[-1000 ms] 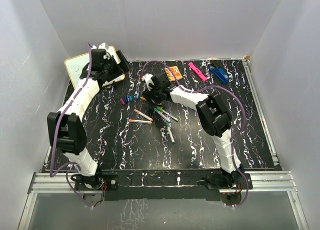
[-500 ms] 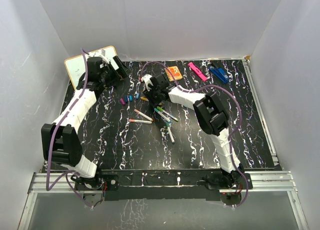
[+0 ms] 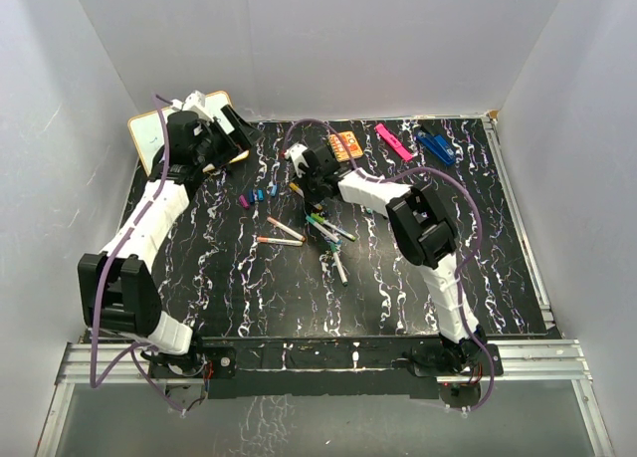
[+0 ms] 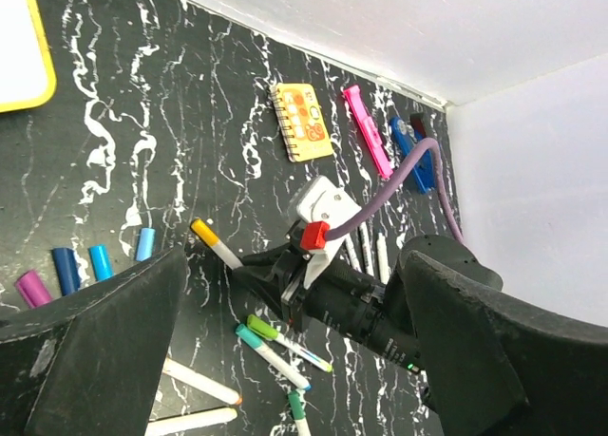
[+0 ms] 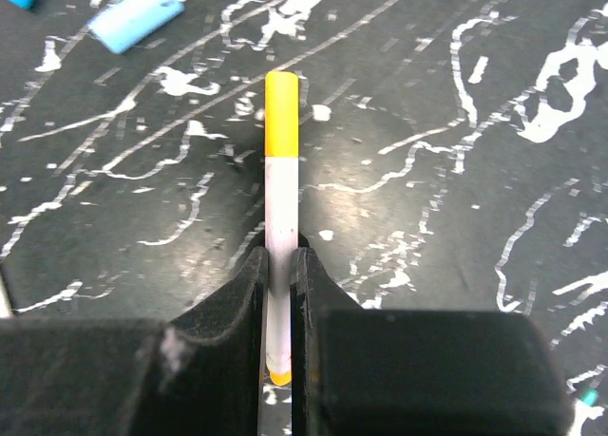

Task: Open the pen caps

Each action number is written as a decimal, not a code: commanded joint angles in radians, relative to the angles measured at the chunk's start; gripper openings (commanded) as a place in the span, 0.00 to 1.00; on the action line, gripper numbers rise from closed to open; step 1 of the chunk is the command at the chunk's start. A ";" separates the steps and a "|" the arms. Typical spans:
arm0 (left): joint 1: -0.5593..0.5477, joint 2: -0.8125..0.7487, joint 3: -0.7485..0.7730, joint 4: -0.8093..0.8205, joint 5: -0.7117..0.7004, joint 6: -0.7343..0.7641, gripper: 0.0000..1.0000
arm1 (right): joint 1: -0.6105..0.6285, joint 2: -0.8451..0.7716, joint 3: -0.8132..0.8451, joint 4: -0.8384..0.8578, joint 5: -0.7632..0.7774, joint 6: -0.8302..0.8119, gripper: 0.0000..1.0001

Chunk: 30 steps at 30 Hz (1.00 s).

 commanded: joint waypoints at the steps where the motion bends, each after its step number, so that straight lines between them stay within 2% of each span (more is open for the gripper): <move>1: 0.007 0.029 -0.016 0.080 0.105 -0.055 0.94 | -0.027 -0.095 -0.027 0.078 0.085 -0.029 0.00; 8: -0.002 0.124 -0.088 0.232 0.272 -0.223 0.89 | -0.032 -0.253 -0.064 0.092 0.023 0.078 0.00; 14: -0.041 0.201 -0.062 0.254 0.317 -0.265 0.87 | -0.032 -0.340 -0.082 0.046 -0.071 0.205 0.00; 19: -0.078 0.248 -0.030 0.256 0.306 -0.270 0.86 | -0.031 -0.393 -0.100 0.057 -0.148 0.269 0.00; 30: -0.101 0.262 -0.013 0.301 0.279 -0.294 0.84 | -0.028 -0.413 -0.107 0.031 -0.184 0.281 0.00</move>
